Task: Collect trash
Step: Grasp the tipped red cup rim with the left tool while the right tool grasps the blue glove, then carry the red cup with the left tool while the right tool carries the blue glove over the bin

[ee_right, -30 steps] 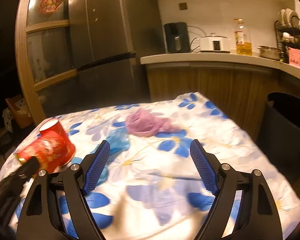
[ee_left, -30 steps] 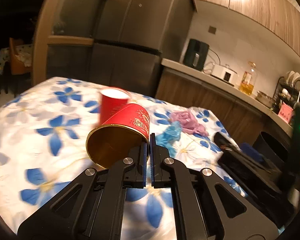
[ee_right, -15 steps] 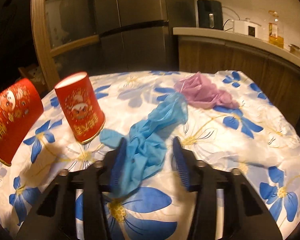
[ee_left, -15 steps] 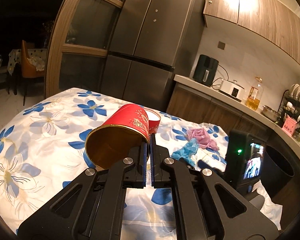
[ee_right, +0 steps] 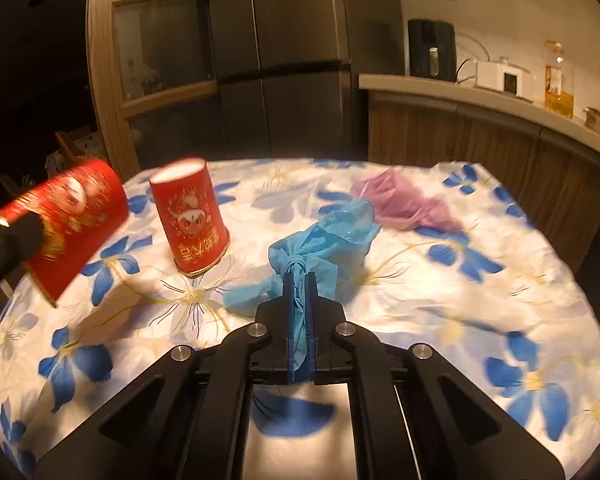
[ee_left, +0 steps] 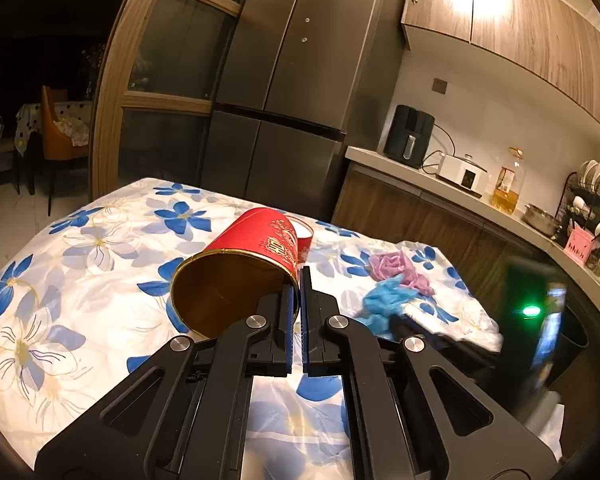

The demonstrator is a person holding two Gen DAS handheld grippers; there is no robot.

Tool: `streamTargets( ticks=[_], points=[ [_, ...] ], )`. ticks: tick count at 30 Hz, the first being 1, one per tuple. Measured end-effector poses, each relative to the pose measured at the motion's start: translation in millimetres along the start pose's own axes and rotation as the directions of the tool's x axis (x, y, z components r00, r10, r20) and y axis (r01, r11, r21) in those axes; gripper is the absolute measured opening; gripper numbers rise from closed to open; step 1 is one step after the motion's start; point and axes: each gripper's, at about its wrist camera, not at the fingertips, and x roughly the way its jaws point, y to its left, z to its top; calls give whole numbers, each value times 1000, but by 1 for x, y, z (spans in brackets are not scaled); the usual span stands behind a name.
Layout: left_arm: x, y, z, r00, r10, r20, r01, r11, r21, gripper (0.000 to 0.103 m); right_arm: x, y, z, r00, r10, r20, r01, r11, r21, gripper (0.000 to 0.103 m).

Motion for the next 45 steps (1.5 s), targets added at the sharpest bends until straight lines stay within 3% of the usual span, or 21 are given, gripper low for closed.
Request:
streamTargets(
  ticks=[10,26,37,45],
  points=[
    [-4,-31,-8,999,-31,-35,32,999,33,2,-62,-27,8,997,-2,82,2,1000,-1,5],
    [-7,-105,-12,995,-77,-57,85,984,156,2,-124,-91,10,981,-89,175,79,995,67,5],
    [3,-162,-12,989,-132,-63,144,960,239,2,-152,-139,11,958,-186,220,162,979,124,5],
    [15,-211,-17,977,-196,-85,213,929,303,2,-168,-177,9,933,-275,230,239,955,175,5]
  ],
)
